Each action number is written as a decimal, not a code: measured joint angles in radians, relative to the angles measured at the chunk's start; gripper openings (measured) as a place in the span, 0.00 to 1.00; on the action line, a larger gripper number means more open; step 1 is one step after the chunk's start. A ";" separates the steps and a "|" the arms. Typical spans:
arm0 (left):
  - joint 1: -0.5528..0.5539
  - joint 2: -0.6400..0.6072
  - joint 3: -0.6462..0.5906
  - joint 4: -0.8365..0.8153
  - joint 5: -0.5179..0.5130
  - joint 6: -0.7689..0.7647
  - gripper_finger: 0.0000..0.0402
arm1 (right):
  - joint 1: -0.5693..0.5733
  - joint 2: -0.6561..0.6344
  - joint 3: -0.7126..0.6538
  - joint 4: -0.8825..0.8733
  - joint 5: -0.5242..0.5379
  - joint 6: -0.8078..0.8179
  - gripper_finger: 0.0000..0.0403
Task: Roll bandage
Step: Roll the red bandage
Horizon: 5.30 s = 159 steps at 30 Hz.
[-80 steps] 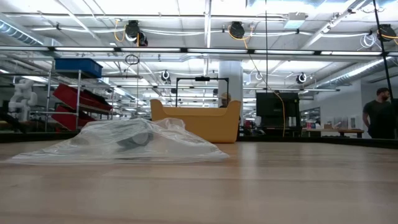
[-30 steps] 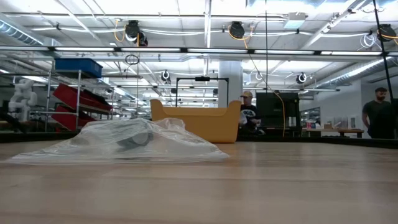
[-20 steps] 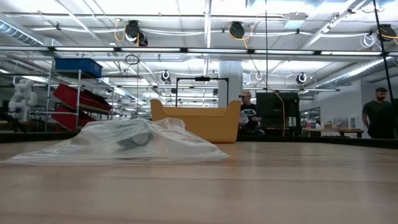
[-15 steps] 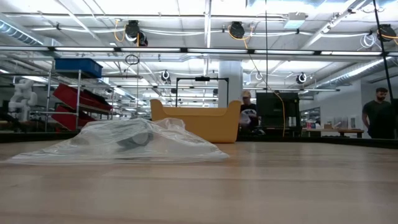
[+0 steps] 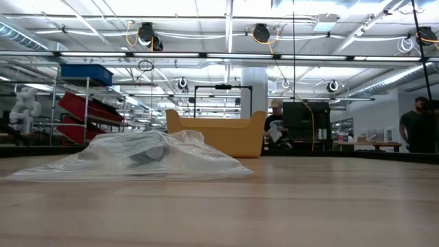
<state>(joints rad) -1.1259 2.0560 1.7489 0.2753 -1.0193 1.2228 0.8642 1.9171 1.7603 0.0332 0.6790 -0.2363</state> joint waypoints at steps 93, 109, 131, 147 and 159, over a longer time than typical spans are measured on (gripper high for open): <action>0.050 0.067 0.050 0.374 -0.096 0.732 0.16 | -0.008 0.000 0.000 0.008 -0.001 0.016 0.04; 0.080 0.067 0.073 0.422 -0.088 0.752 0.01 | -0.008 -0.001 0.000 0.004 -0.005 0.020 0.04; 0.131 0.067 0.346 0.426 -0.111 0.775 0.00 | -0.005 0.000 0.000 0.000 -0.106 0.011 0.04; 0.038 0.037 0.348 0.538 -0.133 0.713 0.00 | 0.022 -0.001 0.000 0.001 -0.102 -0.035 0.04; 0.080 0.037 0.348 0.555 -0.142 0.695 0.00 | 0.051 -0.010 0.000 0.001 -0.099 -0.079 0.04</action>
<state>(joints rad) -1.0459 2.0933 2.0968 0.8299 -1.1614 1.9175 0.9153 1.9072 1.7607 0.0344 0.5802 -0.3152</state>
